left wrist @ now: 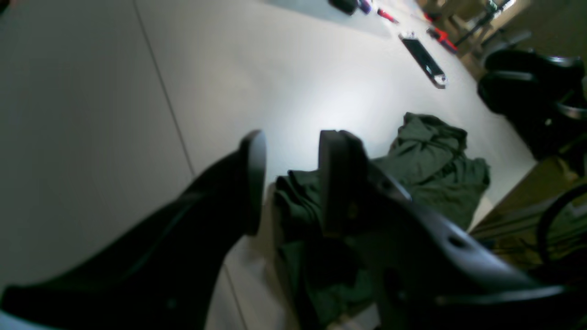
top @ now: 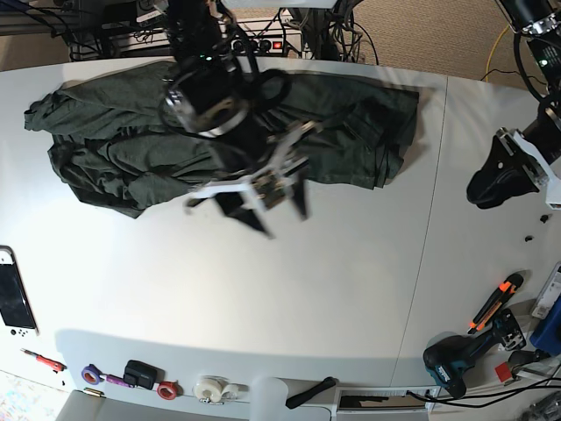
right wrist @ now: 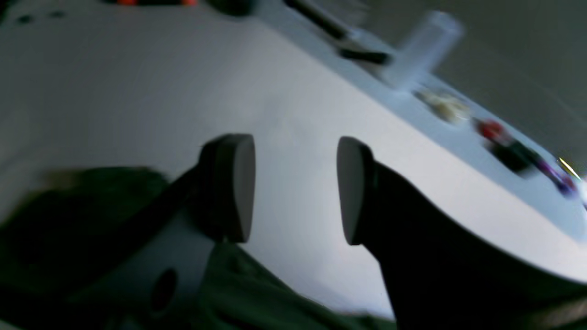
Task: Layout the t-shirt on the table in an organized manner, then fold the t-shirt properly
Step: 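Move the right gripper along the shirt strip and grasp its end, then fold the grasped shirt end with the right gripper over the strip, then grasp the opposite end of the shirt strip with the left gripper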
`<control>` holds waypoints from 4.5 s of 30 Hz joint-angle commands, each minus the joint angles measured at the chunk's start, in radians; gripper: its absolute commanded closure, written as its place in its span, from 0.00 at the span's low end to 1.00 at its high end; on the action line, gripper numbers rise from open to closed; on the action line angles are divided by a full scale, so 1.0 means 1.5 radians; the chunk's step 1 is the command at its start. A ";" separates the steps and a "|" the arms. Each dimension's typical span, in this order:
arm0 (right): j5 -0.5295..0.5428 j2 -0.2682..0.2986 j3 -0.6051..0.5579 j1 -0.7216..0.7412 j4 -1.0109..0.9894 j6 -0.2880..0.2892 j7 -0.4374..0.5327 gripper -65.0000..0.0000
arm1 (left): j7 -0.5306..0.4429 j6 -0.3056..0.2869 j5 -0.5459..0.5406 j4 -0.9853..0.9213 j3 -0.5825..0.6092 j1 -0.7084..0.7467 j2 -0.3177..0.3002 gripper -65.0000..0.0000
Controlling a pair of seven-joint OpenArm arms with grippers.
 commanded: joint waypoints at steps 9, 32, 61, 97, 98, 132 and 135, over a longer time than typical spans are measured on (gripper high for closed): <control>0.051 0.003 0.334 0.004 0.010 -0.010 -0.009 0.56 | -0.010 -0.003 0.044 0.011 -0.075 -0.007 -0.014 0.60; 0.173 0.169 0.538 0.167 -0.455 0.095 0.013 0.46 | -0.010 -0.003 0.044 0.011 -0.075 -0.003 -0.014 0.55; 0.007 0.176 0.412 0.170 -0.443 0.016 -0.045 1.00 | -0.011 -0.003 0.044 0.011 -0.075 -0.003 -0.014 0.55; 0.132 0.176 0.574 -0.027 -0.192 0.033 -0.176 0.61 | -0.011 -0.003 0.044 0.011 -0.075 -0.003 -0.002 0.55; 0.148 0.176 0.574 -0.027 -0.192 0.038 -0.175 0.55 | -0.010 -0.003 0.044 0.011 -0.075 -0.003 -0.002 0.55; 0.409 0.174 0.714 0.004 -0.195 0.016 -0.076 0.55 | -0.045 0.151 0.229 0.007 0.248 0.075 0.023 0.36; 0.408 0.174 0.714 0.004 -0.195 0.018 -0.076 0.55 | -0.046 0.151 0.242 0.007 0.248 0.075 0.042 0.36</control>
